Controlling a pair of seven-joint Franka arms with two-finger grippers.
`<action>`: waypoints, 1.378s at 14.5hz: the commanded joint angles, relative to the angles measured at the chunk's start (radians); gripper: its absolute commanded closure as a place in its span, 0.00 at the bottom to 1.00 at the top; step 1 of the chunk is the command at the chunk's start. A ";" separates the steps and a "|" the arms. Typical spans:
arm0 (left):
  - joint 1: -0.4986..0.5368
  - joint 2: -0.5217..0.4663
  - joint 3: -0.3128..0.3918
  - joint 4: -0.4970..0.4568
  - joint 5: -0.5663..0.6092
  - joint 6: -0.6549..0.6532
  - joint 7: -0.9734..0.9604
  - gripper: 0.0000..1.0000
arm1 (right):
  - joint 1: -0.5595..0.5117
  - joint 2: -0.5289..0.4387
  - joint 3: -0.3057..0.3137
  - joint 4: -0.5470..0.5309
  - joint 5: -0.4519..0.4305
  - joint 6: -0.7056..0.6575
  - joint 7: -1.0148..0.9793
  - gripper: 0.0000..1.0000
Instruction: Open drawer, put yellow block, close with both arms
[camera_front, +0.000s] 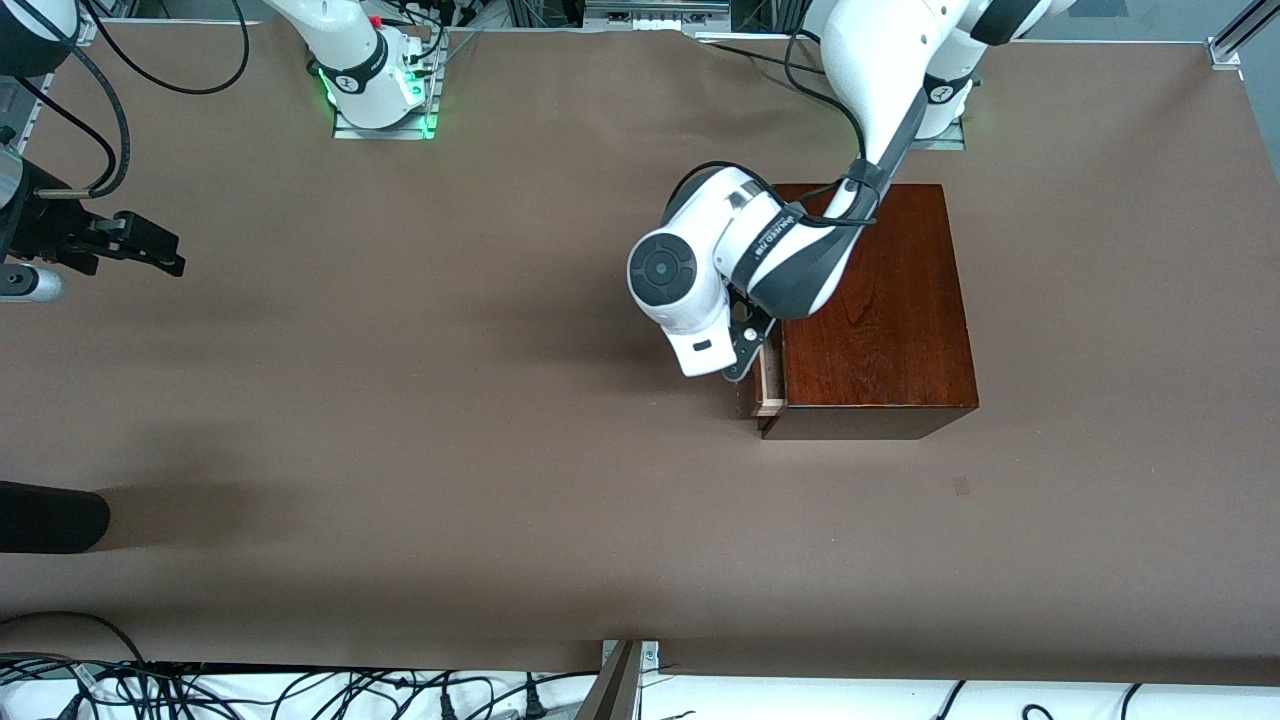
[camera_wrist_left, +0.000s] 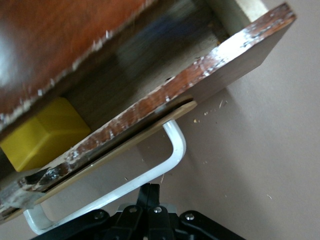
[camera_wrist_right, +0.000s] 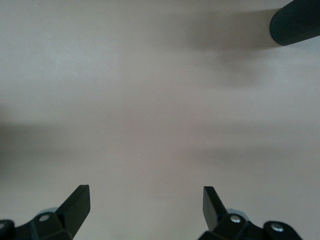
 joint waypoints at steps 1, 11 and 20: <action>0.044 -0.057 0.001 -0.069 0.018 -0.010 0.066 1.00 | -0.012 -0.003 0.011 0.003 0.005 -0.002 0.000 0.00; 0.092 -0.080 -0.003 -0.066 0.007 -0.015 0.163 1.00 | -0.012 -0.003 0.011 0.004 0.005 -0.002 -0.001 0.00; 0.164 -0.230 0.015 -0.017 -0.045 -0.107 0.417 0.00 | -0.013 -0.006 0.009 0.004 0.005 -0.002 -0.001 0.00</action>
